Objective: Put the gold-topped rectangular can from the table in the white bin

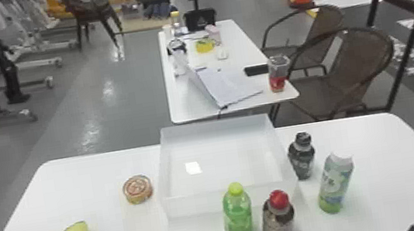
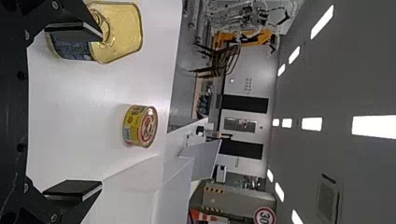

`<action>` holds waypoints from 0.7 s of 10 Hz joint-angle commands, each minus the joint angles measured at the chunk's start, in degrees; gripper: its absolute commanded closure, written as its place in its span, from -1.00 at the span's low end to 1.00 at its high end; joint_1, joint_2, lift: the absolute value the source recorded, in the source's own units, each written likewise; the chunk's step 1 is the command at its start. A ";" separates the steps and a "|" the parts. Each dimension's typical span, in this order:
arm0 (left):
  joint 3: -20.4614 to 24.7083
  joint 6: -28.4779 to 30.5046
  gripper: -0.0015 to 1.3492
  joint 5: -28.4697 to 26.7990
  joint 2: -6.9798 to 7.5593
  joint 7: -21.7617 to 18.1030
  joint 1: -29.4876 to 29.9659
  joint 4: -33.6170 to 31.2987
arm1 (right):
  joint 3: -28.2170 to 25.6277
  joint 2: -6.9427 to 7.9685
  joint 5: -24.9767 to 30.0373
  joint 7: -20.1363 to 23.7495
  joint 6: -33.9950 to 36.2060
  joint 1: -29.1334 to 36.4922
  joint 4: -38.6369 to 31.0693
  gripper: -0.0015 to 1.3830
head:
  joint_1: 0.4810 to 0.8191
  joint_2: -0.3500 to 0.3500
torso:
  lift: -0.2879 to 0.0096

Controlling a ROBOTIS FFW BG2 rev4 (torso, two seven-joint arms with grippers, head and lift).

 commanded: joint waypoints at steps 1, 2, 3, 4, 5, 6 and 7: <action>-0.47 1.69 -0.73 0.41 0.14 1.84 -1.04 -0.09 | 0.00 0.05 -0.08 0.00 -0.17 -0.40 0.31 -0.78 | -0.60 0.00 | 0.26; -0.91 3.10 -0.73 0.06 0.67 3.60 -1.66 -0.09 | 0.00 0.05 -0.08 0.09 -0.34 -0.93 0.58 -0.78 | -0.60 0.00 | 0.26; -2.22 4.24 -0.73 0.41 1.90 7.29 -2.18 -0.09 | 0.35 0.05 -0.08 0.09 -0.52 -1.37 0.93 -0.78 | -0.60 0.00 | 0.26; -3.72 4.86 -0.73 1.12 3.39 11.51 -2.80 0.17 | 0.44 0.05 -0.17 0.09 -0.69 -1.72 1.19 -0.78 | -0.60 0.00 | 0.26; -5.21 5.30 -0.73 2.44 5.15 15.38 -3.50 0.61 | 0.44 0.05 -0.17 0.27 -0.69 -1.98 1.28 -0.78 | -0.60 0.00 | 0.26; -6.27 3.89 -0.73 4.11 6.82 17.57 -4.56 2.28 | 0.44 0.05 -0.08 0.62 -0.69 -2.33 1.54 -0.78 | -0.60 0.00 | 0.26; -7.23 4.95 -0.73 5.07 8.49 20.30 -5.26 2.37 | 0.44 0.05 -0.08 0.88 -0.78 -2.60 1.72 -0.78 | -0.60 0.00 | 0.26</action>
